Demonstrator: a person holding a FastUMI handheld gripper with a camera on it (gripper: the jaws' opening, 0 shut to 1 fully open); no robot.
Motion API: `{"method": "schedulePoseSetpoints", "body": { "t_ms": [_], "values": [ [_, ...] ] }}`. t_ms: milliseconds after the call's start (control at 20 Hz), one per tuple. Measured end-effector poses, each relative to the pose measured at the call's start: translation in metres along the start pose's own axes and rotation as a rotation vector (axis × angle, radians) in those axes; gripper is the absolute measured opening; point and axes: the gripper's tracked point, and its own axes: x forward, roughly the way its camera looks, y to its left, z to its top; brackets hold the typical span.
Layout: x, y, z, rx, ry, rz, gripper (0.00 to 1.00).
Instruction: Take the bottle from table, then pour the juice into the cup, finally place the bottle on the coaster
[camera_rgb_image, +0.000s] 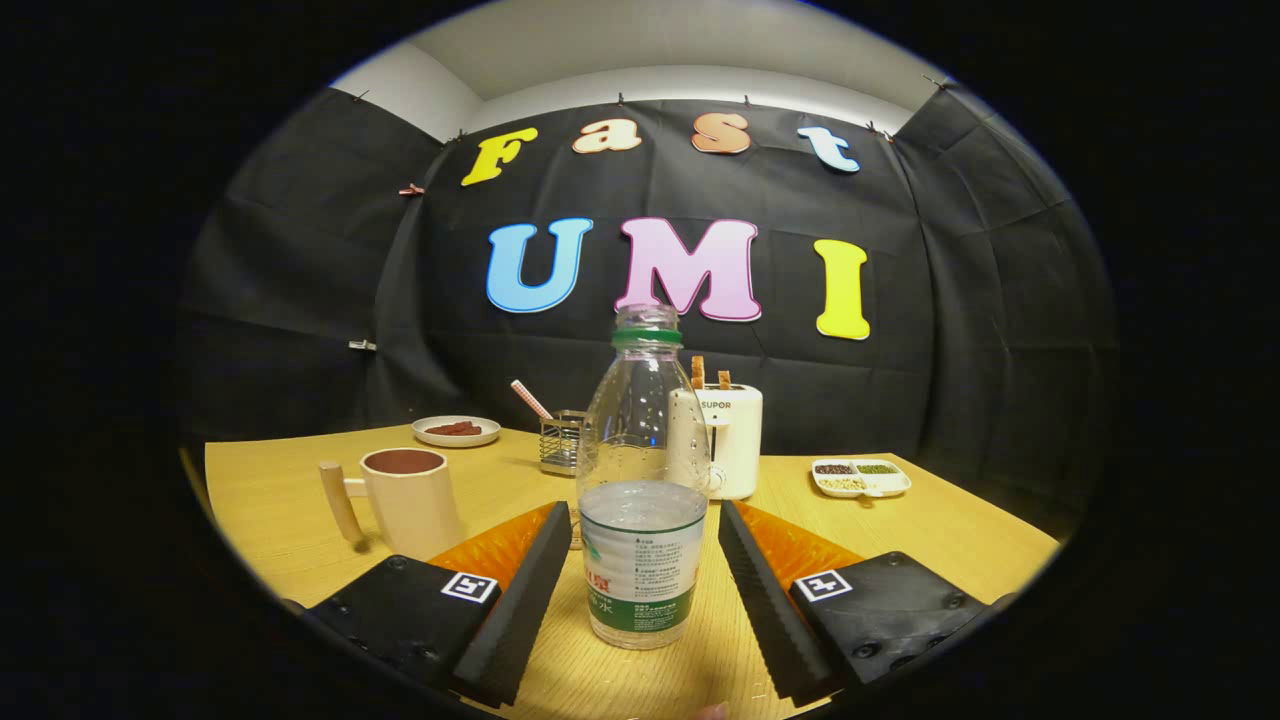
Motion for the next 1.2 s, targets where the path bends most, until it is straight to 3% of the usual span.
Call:
{"method": "schedulePoseSetpoints", "body": {
  "t_ms": [250,450,700,1050,1200],
  "values": [
    [0.013,0.004,-0.003,0.012,0.003,-0.011,0.81],
    [0.015,0.005,0.000,-0.069,0.005,-0.015,0.74],
    [0.023,-0.008,0.011,-0.297,0.025,-0.046,0.68],
    [0.033,-0.004,0.048,-0.792,-0.003,-0.073,0.68],
    [0.037,0.009,0.051,-0.916,-0.005,-0.049,0.67]
  ]
}}
